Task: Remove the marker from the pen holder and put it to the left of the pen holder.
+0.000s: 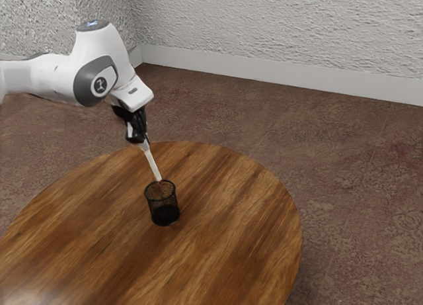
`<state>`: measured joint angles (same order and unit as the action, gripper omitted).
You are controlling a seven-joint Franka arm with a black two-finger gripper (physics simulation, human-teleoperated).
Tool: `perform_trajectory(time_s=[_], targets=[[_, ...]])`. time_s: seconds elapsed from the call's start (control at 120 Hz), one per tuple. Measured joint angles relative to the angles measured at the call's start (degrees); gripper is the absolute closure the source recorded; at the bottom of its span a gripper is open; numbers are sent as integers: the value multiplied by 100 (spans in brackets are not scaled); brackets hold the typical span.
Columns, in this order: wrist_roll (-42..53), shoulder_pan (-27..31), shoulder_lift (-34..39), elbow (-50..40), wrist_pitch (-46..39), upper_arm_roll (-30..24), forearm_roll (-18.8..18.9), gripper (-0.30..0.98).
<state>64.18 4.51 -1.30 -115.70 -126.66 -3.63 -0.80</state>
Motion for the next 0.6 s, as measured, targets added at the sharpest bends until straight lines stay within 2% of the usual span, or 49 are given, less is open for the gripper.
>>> perform_trajectory(time_s=[0.133, 0.2, 0.317, 0.408, 0.6], targets=[[-90, -23, -11, 946, 947, 84, 26, 78], [-221, -143, -243, 1438, 1511, 241, 134, 79], [-780, -64, -1225, 2848, 2953, 354, 581, 79], [-1353, -38, -2162, 3950, 4130, 564, 766, 79], [-2803, -36, -3684, 5510, 6269, 850, 611, 79]])
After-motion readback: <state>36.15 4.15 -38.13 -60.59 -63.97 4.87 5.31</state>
